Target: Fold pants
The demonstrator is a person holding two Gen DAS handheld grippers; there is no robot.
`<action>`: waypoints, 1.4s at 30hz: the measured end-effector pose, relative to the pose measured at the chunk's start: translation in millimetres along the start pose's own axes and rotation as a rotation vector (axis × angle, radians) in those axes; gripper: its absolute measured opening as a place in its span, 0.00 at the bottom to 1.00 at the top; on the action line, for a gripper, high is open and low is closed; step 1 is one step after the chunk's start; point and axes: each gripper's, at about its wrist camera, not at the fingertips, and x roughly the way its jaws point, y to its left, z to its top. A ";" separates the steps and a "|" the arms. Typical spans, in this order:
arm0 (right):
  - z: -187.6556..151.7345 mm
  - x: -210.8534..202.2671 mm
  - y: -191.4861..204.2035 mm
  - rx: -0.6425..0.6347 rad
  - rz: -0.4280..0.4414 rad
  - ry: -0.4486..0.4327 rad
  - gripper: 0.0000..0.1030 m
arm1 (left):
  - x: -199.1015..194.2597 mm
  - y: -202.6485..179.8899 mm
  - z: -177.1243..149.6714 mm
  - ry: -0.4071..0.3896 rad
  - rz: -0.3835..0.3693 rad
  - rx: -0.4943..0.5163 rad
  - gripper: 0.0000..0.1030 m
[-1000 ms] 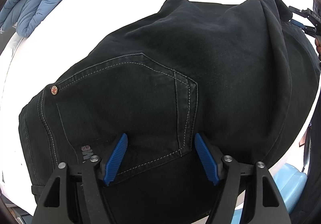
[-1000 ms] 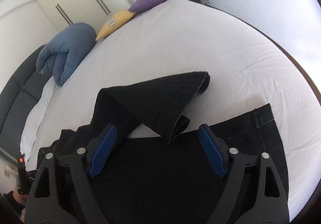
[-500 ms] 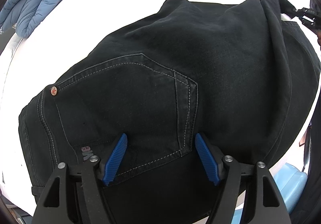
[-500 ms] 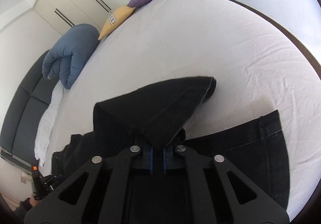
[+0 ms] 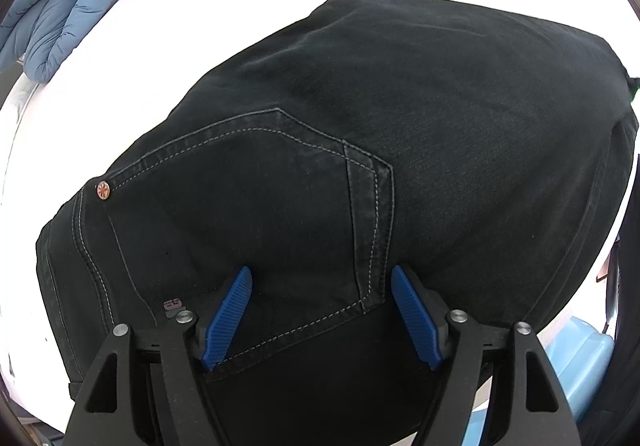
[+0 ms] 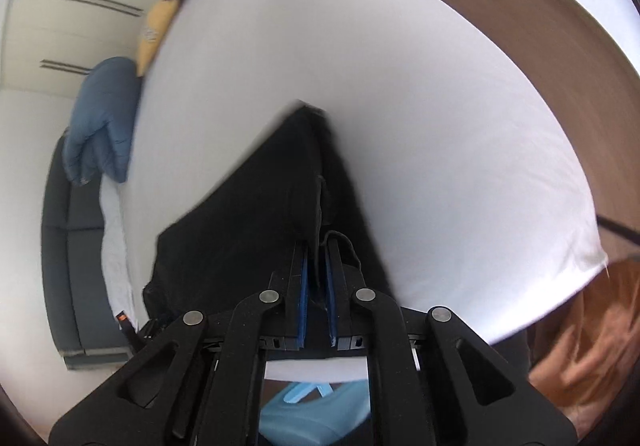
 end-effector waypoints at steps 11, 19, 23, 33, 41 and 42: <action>-37.2 -45.6 -21.8 0.087 0.122 -0.129 0.09 | 2.0 -0.7 2.3 -0.001 0.005 -0.001 0.74; -152.5 27.8 12.1 0.234 0.525 -0.145 0.96 | 1.5 0.2 -2.4 -0.004 0.004 0.006 0.74; -183.6 82.1 44.1 0.219 0.561 -0.051 0.91 | 1.0 0.3 -4.4 -0.010 0.008 0.008 0.74; -215.6 191.3 139.3 0.172 0.496 0.083 0.60 | -2.0 1.0 -9.4 -0.033 0.004 0.002 0.74; -196.0 184.8 138.0 0.157 0.473 0.067 0.33 | -2.8 2.8 -12.6 -0.045 0.003 -0.002 0.74; -195.5 187.8 138.7 0.149 0.458 0.074 0.26 | -2.9 2.8 -12.9 -0.046 0.004 -0.003 0.74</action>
